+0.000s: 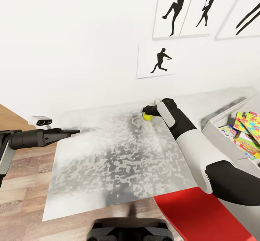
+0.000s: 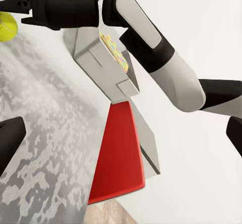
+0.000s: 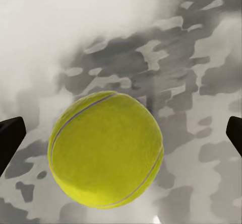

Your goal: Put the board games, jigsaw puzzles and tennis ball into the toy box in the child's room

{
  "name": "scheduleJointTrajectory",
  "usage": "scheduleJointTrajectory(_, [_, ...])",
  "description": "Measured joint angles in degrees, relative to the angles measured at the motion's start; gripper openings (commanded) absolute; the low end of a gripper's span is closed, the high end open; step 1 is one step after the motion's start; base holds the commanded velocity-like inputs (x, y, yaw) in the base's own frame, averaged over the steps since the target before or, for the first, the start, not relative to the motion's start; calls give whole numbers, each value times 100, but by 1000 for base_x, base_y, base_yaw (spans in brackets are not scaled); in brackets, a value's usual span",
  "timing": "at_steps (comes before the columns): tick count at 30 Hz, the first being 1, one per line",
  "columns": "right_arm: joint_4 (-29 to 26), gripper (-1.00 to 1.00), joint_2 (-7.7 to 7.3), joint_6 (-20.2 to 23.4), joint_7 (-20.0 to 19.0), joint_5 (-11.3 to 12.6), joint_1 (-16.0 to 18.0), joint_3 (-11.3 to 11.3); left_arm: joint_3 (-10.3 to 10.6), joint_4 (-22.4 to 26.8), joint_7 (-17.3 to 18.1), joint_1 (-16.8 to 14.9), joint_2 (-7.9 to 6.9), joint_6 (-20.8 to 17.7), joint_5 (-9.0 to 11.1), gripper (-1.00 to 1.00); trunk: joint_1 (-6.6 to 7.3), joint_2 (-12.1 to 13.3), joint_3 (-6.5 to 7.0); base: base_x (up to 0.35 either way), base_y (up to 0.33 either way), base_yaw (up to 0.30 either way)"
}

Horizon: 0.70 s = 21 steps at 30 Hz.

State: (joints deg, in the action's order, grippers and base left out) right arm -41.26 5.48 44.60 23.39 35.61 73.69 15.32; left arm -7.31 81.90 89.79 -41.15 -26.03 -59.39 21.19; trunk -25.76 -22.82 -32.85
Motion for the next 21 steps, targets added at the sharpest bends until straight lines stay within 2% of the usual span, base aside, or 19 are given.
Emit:
scheduleJointTrajectory(9, [-16,100,-4,-2,-26,16,-8,1,0,0,0,-4,3,0,0,100,0,0,-76,0,0,0])
scheduleJointTrajectory(21, [-52,100,-9,18,-49,75,-12,6,0,0,0,-4,-15,0,0,100,0,-1,-87,0,0,0])
